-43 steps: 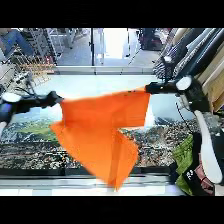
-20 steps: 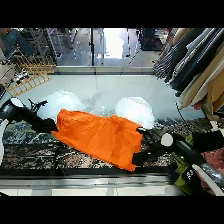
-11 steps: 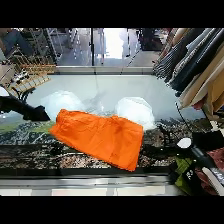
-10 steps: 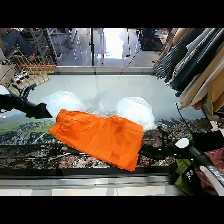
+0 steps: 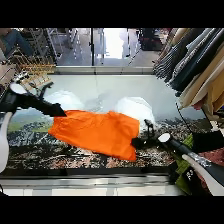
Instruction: Fold the clothes and pants, and hang the long-sleeved shirts on hangers.
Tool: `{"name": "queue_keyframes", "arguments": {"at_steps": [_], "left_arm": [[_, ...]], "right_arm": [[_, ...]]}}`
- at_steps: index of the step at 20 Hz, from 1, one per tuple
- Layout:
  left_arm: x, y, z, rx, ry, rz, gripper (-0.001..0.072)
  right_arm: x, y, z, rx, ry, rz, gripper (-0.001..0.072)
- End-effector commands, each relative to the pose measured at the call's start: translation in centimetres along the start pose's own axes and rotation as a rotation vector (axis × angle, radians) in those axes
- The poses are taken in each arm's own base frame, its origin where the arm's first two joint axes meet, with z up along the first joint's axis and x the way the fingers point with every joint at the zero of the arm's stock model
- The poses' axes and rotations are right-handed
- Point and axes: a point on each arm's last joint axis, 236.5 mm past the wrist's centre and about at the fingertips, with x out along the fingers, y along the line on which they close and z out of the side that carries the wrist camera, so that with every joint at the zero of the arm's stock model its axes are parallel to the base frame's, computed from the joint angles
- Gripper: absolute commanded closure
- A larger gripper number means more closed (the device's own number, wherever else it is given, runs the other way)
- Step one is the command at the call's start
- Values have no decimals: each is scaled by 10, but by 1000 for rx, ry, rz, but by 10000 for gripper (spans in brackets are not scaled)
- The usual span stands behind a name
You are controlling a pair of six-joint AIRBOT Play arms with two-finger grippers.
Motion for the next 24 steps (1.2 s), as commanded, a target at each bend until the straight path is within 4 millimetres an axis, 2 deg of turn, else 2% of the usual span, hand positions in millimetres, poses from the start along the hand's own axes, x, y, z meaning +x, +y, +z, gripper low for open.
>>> {"name": "queue_keyframes", "arguments": {"at_steps": [1, 2, 3, 4, 5, 6, 7, 8, 9, 10, 11, 13, 14, 15, 17, 18, 19, 20, 21, 22, 23, 24], "left_arm": [[58, -14, -12, 65, 74, -7, 698], [80, -14, -19, 73, 97, -1, 698], [101, -13, -26, 69, 121, 0, 698], [124, -12, -31, 62, 143, -2, 698], [143, -11, -34, 61, 161, -2, 698], [161, -9, -34, 60, 160, 5, 698], [173, -7, -30, 49, 146, 16, 698], [180, -6, -26, 28, 129, 29, 699], [177, -8, -22, 11, 117, 32, 698], [166, -14, -18, 13, 114, 24, 698], [147, -23, -13, 32, 116, 8, 698], [85, -44, -7, 58, 108, -17, 698], [47, -49, -2, 61, 67, -9, 698], [13, -48, 3, 50, 5, 11, 698], [-55, -34, 9, -3, -137, 71, 698], [-82, -24, 9, -32, -196, 97, 698], [-101, -16, 7, -58, -232, 114, 698], [-113, -8, 4, -78, -252, 126, 698], [-119, -3, 0, -93, -254, 128, 698], [-120, 1, -4, -104, -243, 126, 698], [-118, 2, -7, -110, -235, 123, 698], [-115, 2, -10, -113, -219, 116, 697]], "right_arm": [[-61, -65, 54, -100, -54, -300, 704], [-88, -84, 66, -126, -60, -367, 704], [-109, -93, 77, -130, -80, -399, 704], [-123, -90, 89, -152, -100, -399, 704], [-130, -76, 102, -190, -124, -377, 704], [-134, -50, 117, -231, -159, -334, 704], [-136, -11, 135, -287, -213, -278, 704], [-138, 34, 152, -362, -275, -226, 704], [-139, 88, 164, -456, -341, -167, 705], [-133, 143, 165, -524, -379, -96, 705], [-121, 190, 157, -578, -381, -31, 705], [-75, 262, 124, -681, -321, 72, 705], [-46, 285, 105, -725, -277, 103, 705], [-14, 301, 83, -755, -219, 125, 704], [42, 318, 42, -743, -94, 183, 703], [65, 320, 23, -743, -30, 200, 702], [78, 318, 10, -745, 25, 201, 701], [80, 316, 4, -756, 74, 197, 601], [65, 316, 11, -777, 99, 188, 302], [42, 313, 30, -810, 93, 157, 185], [11, 301, 62, -823, 48, 94, 199], [-21, 279, 100, -776, -14, 21, 199]]}}
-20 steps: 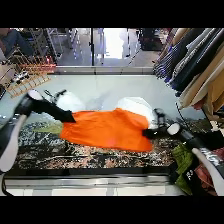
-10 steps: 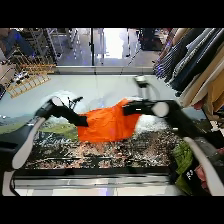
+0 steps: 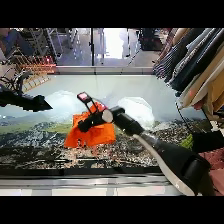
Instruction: Fold the clothes and pants, and hang the long-sleeved shirts on hangers.
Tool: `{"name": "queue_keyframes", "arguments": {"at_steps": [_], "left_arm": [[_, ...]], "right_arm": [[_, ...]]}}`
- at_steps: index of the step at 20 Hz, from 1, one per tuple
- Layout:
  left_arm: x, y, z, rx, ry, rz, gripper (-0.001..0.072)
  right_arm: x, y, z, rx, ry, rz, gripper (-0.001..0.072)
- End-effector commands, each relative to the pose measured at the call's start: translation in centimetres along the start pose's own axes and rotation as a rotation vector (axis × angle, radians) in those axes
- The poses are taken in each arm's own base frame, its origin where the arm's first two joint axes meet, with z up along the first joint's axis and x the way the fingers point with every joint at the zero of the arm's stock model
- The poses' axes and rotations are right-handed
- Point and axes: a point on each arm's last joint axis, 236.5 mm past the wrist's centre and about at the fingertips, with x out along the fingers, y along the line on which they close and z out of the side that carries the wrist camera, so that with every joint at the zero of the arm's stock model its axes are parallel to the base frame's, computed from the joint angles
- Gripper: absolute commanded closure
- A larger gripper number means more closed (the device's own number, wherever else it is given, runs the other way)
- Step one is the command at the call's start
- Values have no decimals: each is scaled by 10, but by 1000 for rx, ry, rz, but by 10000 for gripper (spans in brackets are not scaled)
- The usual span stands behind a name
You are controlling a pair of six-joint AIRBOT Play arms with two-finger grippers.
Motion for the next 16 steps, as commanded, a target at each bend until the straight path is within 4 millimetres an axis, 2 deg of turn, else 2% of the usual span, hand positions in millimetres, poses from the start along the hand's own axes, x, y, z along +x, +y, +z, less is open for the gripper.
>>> {"name": "queue_keyframes", "arguments": {"at_steps": [1, 2, 3, 4, 5, 6, 8, 11, 12, 14, 16], "left_arm": [[-13, 7, -11, -28, 14, 1, 697], [-11, 4, -12, -23, 25, -3, 697], [-10, 1, -13, -18, 28, -6, 697], [-9, -1, -13, -13, 32, -8, 697], [-7, -3, -13, -9, 35, -12, 697], [-6, -7, -13, -4, 36, -19, 697], [-1, -14, -14, 13, 47, -26, 697], [8, -29, -16, 46, 69, -41, 697], [10, -34, -17, 58, 75, -45, 697], [16, -44, -19, 99, 90, -55, 697], [20, -51, -21, 115, 101, -62, 697]], "right_arm": [[-84, -78, 13, 79, 17, -169, 199], [-112, -115, 1, 189, 24, -201, 196], [-128, -143, -19, 293, 51, -200, 191], [-136, -165, -45, 413, 81, -162, 163], [-136, -177, -69, 521, 103, -97, 80], [-130, -185, -90, 629, 103, -16, 60], [-109, -191, -117, 762, 40, 122, 59], [-63, -187, -148, 821, 63, 247, 35], [-48, -185, -147, 840, 57, 294, 12], [-24, -181, -130, 850, 16, 381, 12], [0, -175, -120, 839, 47, 399, 20]]}}
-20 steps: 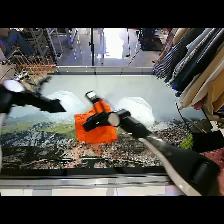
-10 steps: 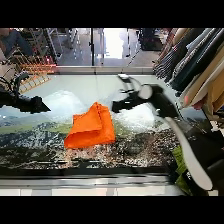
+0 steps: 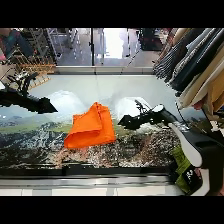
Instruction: Fold the clothes and pants, and hang the long-sleeved shirts on hangers.
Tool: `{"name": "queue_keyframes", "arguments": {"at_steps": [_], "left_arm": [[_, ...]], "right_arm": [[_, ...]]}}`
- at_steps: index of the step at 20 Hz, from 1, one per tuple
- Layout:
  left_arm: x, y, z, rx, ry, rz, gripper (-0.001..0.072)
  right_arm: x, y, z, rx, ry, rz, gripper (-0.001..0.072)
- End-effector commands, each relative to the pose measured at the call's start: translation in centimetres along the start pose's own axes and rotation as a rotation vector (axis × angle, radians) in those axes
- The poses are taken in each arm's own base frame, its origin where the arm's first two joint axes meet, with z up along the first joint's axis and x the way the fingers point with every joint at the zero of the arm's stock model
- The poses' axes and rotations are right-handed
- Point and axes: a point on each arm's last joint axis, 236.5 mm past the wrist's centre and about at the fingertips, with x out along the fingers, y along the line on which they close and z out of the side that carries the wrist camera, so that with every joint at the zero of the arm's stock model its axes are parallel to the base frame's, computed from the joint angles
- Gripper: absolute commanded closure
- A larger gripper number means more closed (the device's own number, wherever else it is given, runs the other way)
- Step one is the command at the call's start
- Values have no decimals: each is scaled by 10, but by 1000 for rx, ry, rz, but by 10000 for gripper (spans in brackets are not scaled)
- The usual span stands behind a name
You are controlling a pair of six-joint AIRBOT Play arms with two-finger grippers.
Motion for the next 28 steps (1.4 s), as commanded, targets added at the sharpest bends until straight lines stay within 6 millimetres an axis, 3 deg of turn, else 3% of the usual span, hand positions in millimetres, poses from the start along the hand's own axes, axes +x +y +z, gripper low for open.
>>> {"name": "queue_keyframes", "arguments": {"at_steps": [1, 2, 4, 7, 8, 9, 10, 11, 13, 16, 19, 21, 24, 26, 28], "left_arm": [[8, -13, -2, 38, 20, -13, 697], [10, -16, -2, 43, 24, -15, 697], [11, -19, -5, 49, 38, -22, 697], [11, -26, -21, 64, 107, -46, 697], [11, -27, -25, 65, 124, -52, 696], [10, -28, -27, 65, 133, -55, 697], [9, -29, -29, 66, 141, -58, 696], [9, -29, -29, 65, 140, -57, 697], [10, -29, -29, 46, 140, -56, 697], [12, -45, -29, 47, 145, -96, 697], [11, -68, -26, 60, 129, -186, 697], [10, -71, -29, 66, 141, -202, 697], [9, -71, -32, 88, 150, -208, 697], [9, -72, -32, 105, 149, -210, 696], [9, -72, -32, 134, 146, -212, 697]], "right_arm": [[43, 13, 9, 25, 38, 100, 63], [55, 21, 8, 28, 64, 97, 75], [81, 16, 0, 69, 135, -7, 118], [103, 34, -7, 36, 196, -40, 394], [103, 43, 5, 7, 158, -35, 579], [95, 55, 18, -30, 127, -31, 700], [81, 62, 30, -53, 96, -60, 703], [60, 68, 41, -84, 63, -122, 703], [-6, 86, 53, -162, 6, -265, 703], [-136, 122, 59, -198, -160, -378, 704], [-276, 136, 46, -82, -407, -403, 705], [-358, 131, 17, -9, -547, -447, 706], [-456, 102, -53, 139, -712, -568, 706], [-499, 66, -110, 285, -777, -654, 706], [-515, 27, -166, 461, -822, -658, 706]]}}
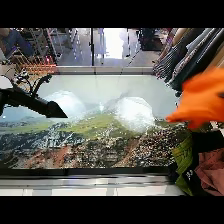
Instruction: Fold the clothes and pants, and hang the long-sleeved shirts on hangers.
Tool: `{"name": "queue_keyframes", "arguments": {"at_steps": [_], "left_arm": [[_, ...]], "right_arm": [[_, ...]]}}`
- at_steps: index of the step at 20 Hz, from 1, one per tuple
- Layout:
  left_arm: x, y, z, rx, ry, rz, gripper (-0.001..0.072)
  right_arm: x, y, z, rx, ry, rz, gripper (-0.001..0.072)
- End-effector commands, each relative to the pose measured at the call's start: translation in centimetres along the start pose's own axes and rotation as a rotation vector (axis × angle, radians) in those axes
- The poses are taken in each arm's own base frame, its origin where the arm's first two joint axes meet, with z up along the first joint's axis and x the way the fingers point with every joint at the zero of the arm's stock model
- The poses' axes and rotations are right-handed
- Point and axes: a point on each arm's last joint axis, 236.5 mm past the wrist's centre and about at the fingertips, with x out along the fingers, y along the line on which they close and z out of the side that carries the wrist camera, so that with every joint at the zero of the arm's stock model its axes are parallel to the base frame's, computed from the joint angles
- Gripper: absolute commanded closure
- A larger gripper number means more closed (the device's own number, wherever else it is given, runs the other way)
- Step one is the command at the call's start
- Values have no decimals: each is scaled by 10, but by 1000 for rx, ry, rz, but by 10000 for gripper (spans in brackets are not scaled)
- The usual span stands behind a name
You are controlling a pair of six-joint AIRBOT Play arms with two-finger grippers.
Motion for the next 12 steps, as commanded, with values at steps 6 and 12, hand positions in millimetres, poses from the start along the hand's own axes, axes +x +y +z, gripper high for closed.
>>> {"name": "queue_keyframes", "arguments": {"at_steps": [6, 12], "left_arm": [[0, -2, 0, 67, 0, -8, 697], [0, -2, 1, 67, -2, -8, 697]], "right_arm": [[-11, -231, -200, 551, 183, -331, 704], [45, -297, -280, 639, 308, -443, 398]]}}
